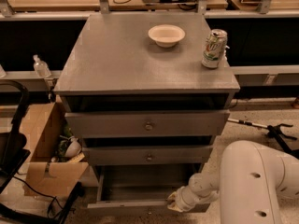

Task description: Open bottom drawer

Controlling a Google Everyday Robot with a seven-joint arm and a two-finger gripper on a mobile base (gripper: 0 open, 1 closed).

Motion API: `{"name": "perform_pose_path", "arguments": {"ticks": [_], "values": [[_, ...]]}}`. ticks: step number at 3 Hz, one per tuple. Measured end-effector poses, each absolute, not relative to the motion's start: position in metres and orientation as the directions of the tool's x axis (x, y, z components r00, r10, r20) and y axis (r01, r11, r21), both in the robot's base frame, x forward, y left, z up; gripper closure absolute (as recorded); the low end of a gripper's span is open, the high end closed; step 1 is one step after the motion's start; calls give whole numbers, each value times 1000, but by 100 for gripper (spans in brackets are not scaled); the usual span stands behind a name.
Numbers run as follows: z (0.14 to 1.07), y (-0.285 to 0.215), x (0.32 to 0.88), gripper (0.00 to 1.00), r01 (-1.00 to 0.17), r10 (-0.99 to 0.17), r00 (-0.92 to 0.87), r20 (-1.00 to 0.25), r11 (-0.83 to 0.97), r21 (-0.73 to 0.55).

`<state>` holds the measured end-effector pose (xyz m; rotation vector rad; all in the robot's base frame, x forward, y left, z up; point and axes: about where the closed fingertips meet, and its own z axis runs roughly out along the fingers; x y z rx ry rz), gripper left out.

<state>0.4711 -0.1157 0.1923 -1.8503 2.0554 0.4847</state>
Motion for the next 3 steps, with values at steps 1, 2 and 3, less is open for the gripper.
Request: {"name": "perform_pose_path", "arguments": {"ticks": [1, 2, 3], "values": [[192, -116, 471, 100, -995, -882, -100, -461, 97, 30], [193, -113, 458, 100, -995, -879, -95, -466, 85, 44], [193, -113, 458, 100, -995, -879, -95, -466, 85, 44]]}}
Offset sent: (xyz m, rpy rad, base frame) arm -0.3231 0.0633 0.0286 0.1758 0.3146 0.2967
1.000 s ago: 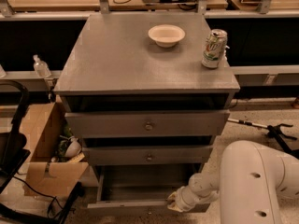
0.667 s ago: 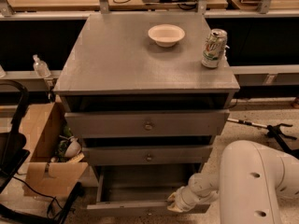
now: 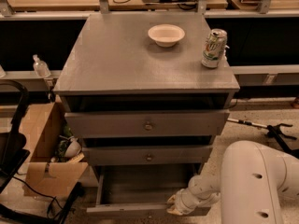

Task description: Open bottom drawer

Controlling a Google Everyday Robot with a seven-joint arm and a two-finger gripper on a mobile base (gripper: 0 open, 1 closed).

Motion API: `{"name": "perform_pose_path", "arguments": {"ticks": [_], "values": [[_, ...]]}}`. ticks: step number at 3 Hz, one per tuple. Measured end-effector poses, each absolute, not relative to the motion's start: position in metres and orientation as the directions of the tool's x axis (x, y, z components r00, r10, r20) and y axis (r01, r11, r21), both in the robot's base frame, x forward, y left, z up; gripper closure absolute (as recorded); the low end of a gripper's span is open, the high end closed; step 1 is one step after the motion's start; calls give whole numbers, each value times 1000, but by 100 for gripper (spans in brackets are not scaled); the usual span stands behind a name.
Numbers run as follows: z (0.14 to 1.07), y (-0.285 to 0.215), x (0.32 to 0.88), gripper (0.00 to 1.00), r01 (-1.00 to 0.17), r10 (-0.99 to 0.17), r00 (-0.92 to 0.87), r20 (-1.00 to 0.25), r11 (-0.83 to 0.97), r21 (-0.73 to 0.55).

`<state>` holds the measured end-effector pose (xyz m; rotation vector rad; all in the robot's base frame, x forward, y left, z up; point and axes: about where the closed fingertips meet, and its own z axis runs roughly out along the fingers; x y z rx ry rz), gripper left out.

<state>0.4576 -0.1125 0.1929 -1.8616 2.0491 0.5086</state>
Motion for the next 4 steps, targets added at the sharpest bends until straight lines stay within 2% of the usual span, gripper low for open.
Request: {"name": "perform_pose_path", "arguments": {"ticks": [2, 4], "values": [[193, -109, 442, 99, -996, -877, -85, -473, 64, 59], [193, -106, 434, 54, -996, -875, -80, -478, 54, 68]]}}
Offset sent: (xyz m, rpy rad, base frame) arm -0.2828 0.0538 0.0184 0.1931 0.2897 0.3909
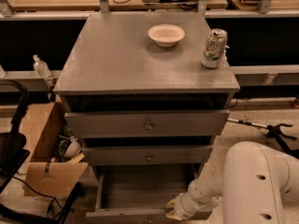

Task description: Open bottom drawer

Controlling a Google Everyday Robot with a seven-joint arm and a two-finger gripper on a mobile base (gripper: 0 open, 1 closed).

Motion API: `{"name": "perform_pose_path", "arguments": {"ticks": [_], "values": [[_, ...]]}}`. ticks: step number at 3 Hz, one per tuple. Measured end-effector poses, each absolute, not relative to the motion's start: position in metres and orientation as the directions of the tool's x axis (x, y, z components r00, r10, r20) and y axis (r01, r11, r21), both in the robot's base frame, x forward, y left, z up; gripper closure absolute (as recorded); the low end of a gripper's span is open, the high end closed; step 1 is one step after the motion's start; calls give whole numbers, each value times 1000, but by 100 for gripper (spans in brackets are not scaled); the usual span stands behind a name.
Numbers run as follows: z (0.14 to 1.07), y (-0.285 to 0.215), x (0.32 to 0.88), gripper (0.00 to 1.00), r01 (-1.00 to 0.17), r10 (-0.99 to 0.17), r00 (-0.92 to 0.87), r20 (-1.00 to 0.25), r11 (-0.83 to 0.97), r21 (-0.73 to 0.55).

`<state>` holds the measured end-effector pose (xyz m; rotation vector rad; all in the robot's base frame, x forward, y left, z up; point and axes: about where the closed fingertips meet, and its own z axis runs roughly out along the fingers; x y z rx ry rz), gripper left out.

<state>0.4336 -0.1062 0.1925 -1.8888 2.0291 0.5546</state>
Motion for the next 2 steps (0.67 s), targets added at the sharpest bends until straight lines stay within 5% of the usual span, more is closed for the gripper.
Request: {"name": "perform_pose_path", "arguments": {"ticks": [2], "values": [[191, -104, 431, 7, -996, -874, -80, -479, 51, 73]]}}
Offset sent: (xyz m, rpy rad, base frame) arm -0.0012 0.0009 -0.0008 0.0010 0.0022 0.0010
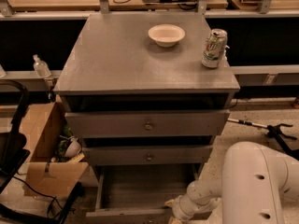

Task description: Open bottom drawer

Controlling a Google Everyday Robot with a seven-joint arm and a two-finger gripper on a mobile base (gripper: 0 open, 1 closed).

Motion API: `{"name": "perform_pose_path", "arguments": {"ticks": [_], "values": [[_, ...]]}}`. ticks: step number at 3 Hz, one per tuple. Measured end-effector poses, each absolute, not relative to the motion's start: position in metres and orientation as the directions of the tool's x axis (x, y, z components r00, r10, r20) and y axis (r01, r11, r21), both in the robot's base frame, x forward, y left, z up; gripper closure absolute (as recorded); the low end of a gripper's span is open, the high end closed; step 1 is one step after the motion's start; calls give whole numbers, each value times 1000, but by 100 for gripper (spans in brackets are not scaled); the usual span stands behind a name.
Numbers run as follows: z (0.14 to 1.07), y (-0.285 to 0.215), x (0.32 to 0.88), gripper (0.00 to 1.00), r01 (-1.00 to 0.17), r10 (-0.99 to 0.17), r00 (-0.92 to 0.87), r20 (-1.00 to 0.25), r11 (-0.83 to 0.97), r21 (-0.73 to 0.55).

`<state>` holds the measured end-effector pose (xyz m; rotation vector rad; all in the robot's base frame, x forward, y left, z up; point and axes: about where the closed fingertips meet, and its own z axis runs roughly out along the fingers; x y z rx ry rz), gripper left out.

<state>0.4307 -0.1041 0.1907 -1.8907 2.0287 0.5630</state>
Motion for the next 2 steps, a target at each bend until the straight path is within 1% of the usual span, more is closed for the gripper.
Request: {"name": "perform_pose_path", "arguments": {"ticks": [1, 2], "values": [[190, -103, 430, 0, -996, -874, -81, -480, 51, 75], [190, -103, 429, 4, -996, -873, -81, -480, 50, 76]]}}
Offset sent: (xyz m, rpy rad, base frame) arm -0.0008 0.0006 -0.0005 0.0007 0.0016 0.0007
